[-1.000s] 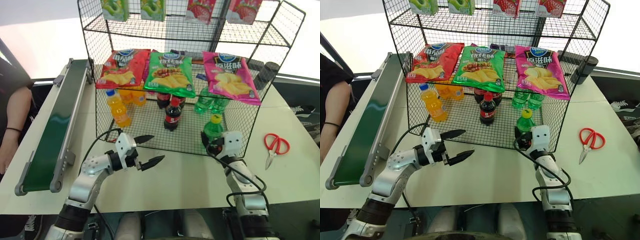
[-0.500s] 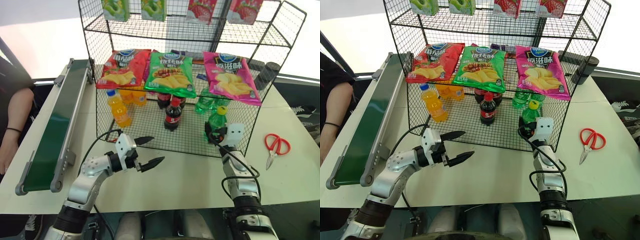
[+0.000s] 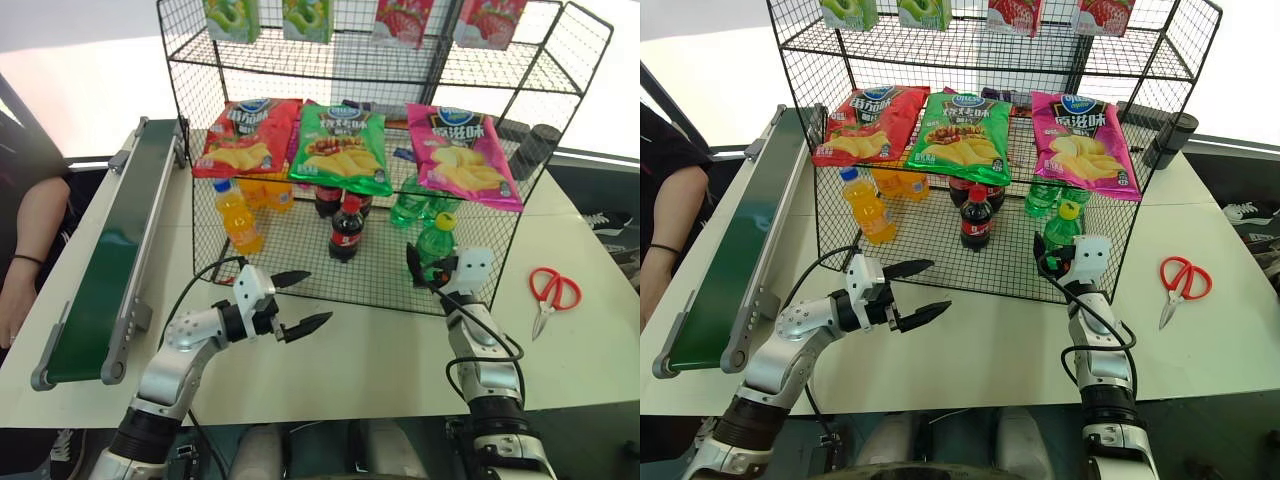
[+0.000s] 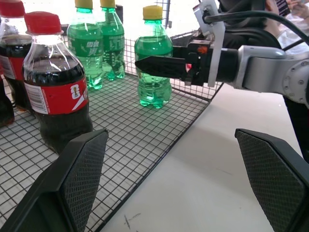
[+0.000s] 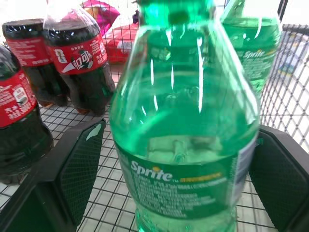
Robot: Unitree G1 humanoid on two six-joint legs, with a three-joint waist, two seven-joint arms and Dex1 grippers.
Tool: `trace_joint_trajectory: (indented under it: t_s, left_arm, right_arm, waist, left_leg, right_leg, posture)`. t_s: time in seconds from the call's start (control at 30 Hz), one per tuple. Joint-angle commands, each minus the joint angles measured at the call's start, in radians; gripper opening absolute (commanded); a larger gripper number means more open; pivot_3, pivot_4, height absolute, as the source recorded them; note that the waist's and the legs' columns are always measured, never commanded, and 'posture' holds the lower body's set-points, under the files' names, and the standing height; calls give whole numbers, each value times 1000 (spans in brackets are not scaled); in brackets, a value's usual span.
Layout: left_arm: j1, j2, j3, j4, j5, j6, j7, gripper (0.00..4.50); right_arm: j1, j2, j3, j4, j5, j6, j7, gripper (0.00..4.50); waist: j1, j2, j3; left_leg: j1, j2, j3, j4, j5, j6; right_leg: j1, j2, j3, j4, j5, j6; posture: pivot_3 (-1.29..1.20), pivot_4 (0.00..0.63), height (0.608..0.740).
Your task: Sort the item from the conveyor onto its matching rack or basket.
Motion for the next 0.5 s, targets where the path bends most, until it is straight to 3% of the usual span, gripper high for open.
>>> trace_joint_trajectory:
  t_s: [0.03,0.27,0.5]
  left_arm:
    - [-3,-5,16,-23,-24,6,8,4500]
    - [4,3,52,4,-6,8,67,4500]
    - [43,75,138,37,5,-1,96,4500]
  right_arm:
    - [28,-14,9,-123,-17,-1,-5,4478]
    - [159,-60,56,-363,-75,52,8,4478]
    - [335,-137,32,-630,35,168,116,4478]
  waist:
    - [0,0,0]
    - [0,0,0]
    - [2,0,-1]
  left_leg:
    - [0,0,0,0,0,0]
    - [0,0,0,0,0,0]
    - [1,0,0,0,0,0]
  right_leg:
    - [0,0,0,0,0,0]
    - [0,0,0,0,0,0]
    - [1,1,0,0,0,0]
  posture:
    - [0,150,740]
    - [0,150,740]
    - [0,150,740]
